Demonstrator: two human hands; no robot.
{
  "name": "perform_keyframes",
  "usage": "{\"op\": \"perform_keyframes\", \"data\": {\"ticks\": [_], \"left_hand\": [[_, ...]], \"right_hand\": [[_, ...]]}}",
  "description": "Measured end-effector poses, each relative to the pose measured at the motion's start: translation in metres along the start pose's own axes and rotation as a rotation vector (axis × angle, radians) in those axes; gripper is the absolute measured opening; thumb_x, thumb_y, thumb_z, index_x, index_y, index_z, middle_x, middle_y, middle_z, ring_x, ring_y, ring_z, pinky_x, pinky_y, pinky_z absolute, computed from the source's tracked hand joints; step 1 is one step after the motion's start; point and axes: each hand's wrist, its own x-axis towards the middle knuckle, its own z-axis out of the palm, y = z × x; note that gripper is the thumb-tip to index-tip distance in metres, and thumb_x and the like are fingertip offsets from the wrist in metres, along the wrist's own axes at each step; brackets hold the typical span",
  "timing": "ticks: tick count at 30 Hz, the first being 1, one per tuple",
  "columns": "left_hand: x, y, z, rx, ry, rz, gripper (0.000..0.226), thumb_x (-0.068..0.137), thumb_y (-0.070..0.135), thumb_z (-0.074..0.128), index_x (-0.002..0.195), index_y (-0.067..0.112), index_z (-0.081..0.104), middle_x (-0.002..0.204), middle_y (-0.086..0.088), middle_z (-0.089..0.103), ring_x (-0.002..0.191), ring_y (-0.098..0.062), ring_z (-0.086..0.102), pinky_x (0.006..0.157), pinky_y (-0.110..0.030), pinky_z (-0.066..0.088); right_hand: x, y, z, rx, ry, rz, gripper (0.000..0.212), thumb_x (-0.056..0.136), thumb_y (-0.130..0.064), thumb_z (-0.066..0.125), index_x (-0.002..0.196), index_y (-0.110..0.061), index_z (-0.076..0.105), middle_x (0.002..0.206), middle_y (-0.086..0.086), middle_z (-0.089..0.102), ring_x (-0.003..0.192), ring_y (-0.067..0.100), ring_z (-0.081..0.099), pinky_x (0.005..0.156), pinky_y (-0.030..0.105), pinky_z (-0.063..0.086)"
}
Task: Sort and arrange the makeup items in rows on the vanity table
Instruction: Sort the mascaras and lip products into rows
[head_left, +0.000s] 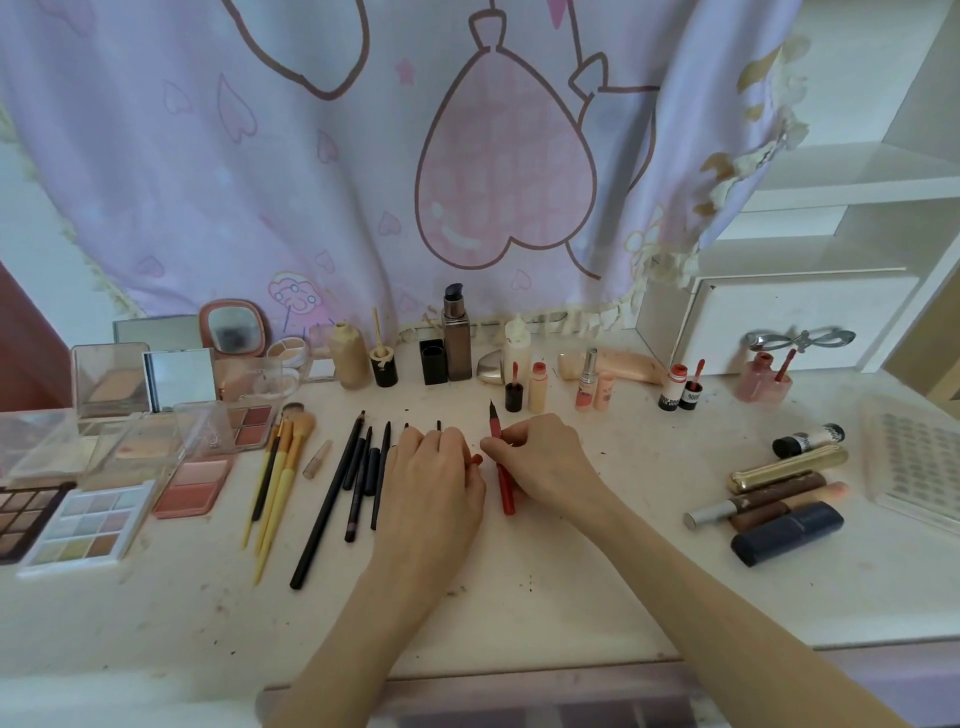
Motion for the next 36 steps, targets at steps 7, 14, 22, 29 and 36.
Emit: {"op": "perform_keyframes", "data": {"ticks": [7,14,22,29,36], "left_hand": [[-0.002,-0.031,-0.029,-0.134,0.201,-0.235,0.016,0.082,0.012,0.064,0.075,0.013,0.050,0.068,0.009,0.039,0.078,-0.017,0.045,0.063,-0.029,0.038],[-0.011,-0.035,-0.024,-0.090,0.110,-0.222,0.015,0.087,0.017,0.058,0.076,0.014,0.048,0.073,0.001,0.050,0.080,-0.016,0.042,0.068,-0.027,0.036],[-0.011,-0.034,-0.020,-0.091,0.095,-0.179,0.015,0.087,0.017,0.057,0.077,0.012,0.048,0.074,-0.002,0.052,0.082,-0.018,0.041,0.070,-0.031,0.037],[-0.009,-0.029,-0.013,-0.023,0.090,-0.168,0.015,0.089,0.020,0.054,0.079,0.016,0.043,0.076,0.001,0.047,0.081,-0.014,0.038,0.066,-0.025,0.030],[-0.008,-0.019,-0.002,0.017,0.048,-0.152,0.017,0.090,0.026,0.050,0.079,0.018,0.041,0.076,0.002,0.047,0.079,-0.015,0.039,0.069,-0.026,0.035]], "right_hand": [[0.001,-0.007,0.002,0.191,-0.113,0.032,0.017,0.092,-0.027,0.055,0.080,-0.017,0.063,0.064,-0.004,0.059,0.037,0.001,0.055,0.042,0.009,0.043],[-0.002,-0.017,0.007,0.268,-0.149,0.032,0.013,0.092,-0.025,0.057,0.083,-0.016,0.063,0.067,-0.002,0.061,0.046,0.004,0.055,0.046,0.011,0.045],[0.000,-0.016,0.006,0.306,-0.053,0.026,0.007,0.088,-0.026,0.063,0.086,-0.019,0.061,0.069,-0.003,0.063,0.051,0.008,0.057,0.054,0.016,0.051],[-0.003,-0.014,0.008,0.339,-0.025,0.041,0.010,0.088,-0.026,0.062,0.092,-0.016,0.062,0.070,-0.002,0.064,0.047,0.008,0.059,0.054,0.018,0.054],[-0.005,-0.007,0.003,0.300,0.004,0.047,0.012,0.088,-0.026,0.062,0.093,-0.016,0.065,0.071,-0.003,0.064,0.050,0.006,0.058,0.054,0.015,0.051]]}}
